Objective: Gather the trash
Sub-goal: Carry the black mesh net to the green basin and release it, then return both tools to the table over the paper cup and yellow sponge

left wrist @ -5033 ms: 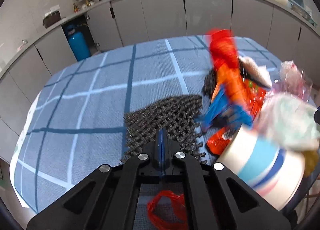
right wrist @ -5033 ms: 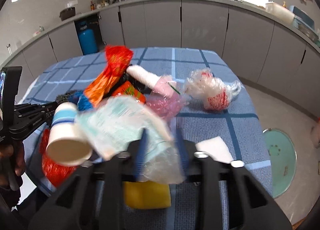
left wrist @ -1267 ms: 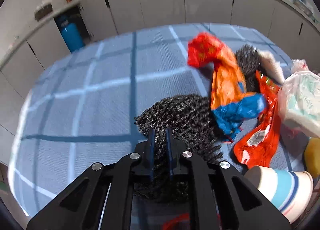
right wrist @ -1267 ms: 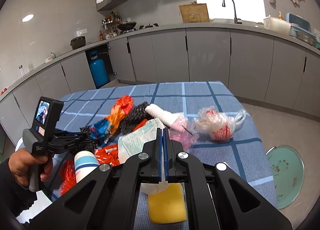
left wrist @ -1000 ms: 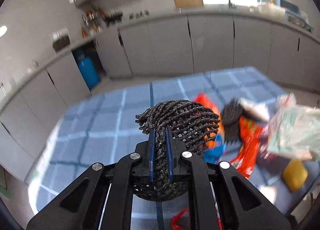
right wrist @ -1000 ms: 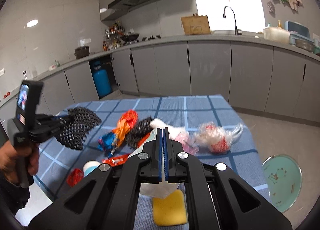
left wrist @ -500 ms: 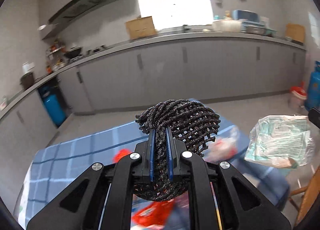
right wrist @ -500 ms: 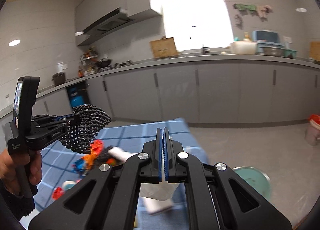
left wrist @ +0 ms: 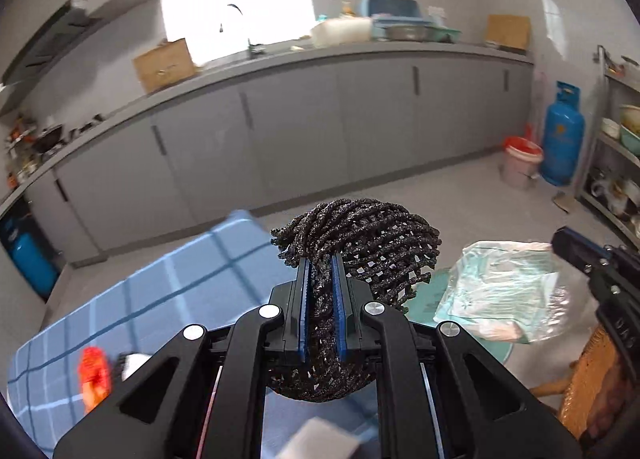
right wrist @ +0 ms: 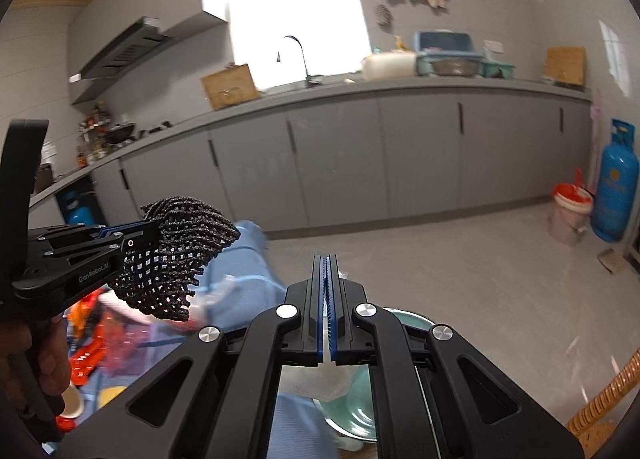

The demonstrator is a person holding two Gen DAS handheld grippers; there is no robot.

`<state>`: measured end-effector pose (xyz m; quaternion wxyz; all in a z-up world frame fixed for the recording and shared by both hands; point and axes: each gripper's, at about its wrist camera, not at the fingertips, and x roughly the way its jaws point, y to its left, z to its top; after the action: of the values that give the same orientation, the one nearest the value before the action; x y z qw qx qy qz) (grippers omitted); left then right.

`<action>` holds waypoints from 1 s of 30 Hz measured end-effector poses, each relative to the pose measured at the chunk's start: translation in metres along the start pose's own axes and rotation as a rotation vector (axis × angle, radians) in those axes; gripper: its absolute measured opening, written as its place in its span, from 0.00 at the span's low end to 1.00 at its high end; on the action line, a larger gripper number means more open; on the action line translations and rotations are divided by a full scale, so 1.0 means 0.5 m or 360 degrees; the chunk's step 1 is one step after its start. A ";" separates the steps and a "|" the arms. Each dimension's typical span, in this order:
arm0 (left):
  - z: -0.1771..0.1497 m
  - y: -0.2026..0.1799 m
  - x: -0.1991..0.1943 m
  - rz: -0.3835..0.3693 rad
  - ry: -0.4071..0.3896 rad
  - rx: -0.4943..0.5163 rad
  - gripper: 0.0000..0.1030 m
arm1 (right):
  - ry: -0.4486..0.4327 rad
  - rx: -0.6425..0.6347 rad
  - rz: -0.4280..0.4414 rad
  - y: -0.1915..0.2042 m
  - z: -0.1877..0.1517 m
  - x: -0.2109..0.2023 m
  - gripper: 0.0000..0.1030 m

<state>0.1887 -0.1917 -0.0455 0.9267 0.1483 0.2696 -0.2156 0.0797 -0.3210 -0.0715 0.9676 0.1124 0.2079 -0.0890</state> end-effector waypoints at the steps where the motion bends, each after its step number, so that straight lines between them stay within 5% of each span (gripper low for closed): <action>1: 0.001 -0.011 0.011 -0.0013 0.0007 0.0007 0.12 | 0.0018 0.0017 -0.0025 -0.018 -0.008 0.013 0.03; 12: -0.033 -0.147 0.171 -0.0192 0.0206 0.0042 0.17 | 0.0237 0.0068 -0.0159 -0.125 -0.099 0.141 0.05; 14: -0.042 -0.162 0.190 -0.0233 0.0245 0.0066 0.40 | 0.0267 0.0078 -0.0184 -0.138 -0.117 0.163 0.07; 16: -0.049 -0.172 0.210 -0.0223 0.0278 0.0066 0.60 | 0.0309 0.0106 -0.0203 -0.155 -0.132 0.181 0.28; 17: -0.053 -0.178 0.219 -0.0222 0.0291 0.0081 0.61 | 0.0317 0.0119 -0.0216 -0.163 -0.139 0.182 0.40; 23: -0.071 -0.160 0.239 -0.0160 0.0370 0.0067 0.68 | 0.0342 0.0174 -0.0295 -0.186 -0.158 0.162 0.45; 30: -0.045 -0.104 0.162 -0.0015 0.0244 0.0056 0.85 | 0.0327 0.0194 -0.0301 -0.162 -0.155 0.121 0.53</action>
<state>0.2155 -0.2536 -0.1175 0.8996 0.1795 0.3365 -0.2126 0.0865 -0.3867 -0.1804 0.9199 0.1593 0.3096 -0.1803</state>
